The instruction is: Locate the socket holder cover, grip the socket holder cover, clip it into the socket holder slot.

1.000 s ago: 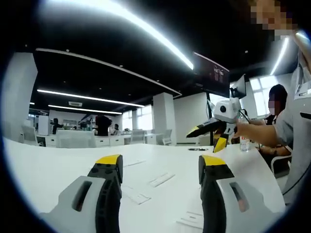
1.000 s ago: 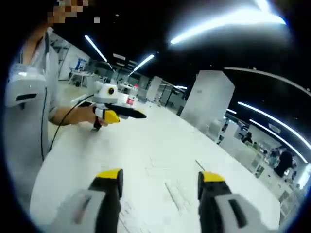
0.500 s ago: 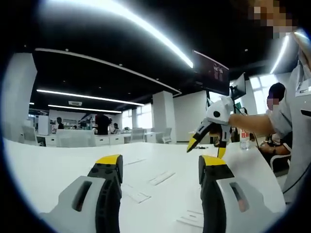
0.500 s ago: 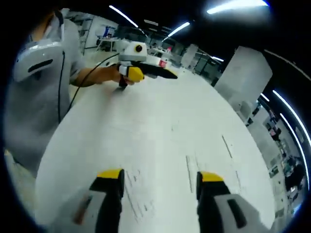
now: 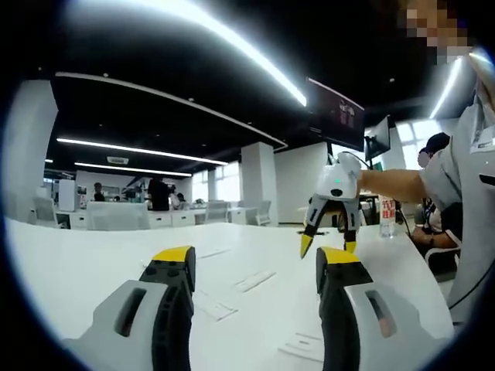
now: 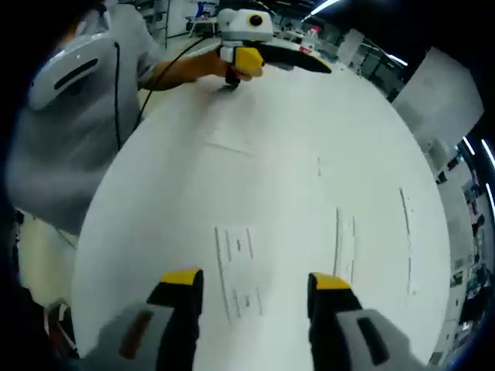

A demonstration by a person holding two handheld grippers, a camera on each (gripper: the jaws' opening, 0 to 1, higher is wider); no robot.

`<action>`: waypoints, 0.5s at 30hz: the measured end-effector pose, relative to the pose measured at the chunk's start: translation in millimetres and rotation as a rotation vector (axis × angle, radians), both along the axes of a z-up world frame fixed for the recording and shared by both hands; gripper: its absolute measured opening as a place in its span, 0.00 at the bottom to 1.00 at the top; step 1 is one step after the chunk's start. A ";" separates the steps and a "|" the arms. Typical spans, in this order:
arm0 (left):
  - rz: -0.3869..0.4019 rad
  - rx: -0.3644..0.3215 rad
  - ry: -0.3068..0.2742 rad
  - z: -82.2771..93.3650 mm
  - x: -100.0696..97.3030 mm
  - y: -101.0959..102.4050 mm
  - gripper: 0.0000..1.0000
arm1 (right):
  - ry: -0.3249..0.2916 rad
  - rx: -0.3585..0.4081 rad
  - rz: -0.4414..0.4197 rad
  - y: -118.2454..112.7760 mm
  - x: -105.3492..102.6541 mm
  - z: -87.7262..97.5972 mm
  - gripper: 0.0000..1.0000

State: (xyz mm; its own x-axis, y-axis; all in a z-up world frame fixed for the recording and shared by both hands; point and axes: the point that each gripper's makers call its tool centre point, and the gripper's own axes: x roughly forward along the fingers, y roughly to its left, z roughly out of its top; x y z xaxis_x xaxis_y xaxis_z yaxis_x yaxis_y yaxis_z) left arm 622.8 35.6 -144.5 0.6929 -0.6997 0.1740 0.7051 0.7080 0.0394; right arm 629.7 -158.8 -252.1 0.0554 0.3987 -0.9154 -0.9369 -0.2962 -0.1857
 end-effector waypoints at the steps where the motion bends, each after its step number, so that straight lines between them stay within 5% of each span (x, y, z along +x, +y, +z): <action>1: 0.000 0.001 0.000 -0.1 0.1 0.0 0.63 | 0.012 -0.023 0.009 -0.5 -0.9 -2.8 0.52; 15: -0.006 0.025 0.006 -4.7 -0.7 -4.2 0.63 | 0.044 -0.164 0.082 3.0 -3.3 -18.5 0.43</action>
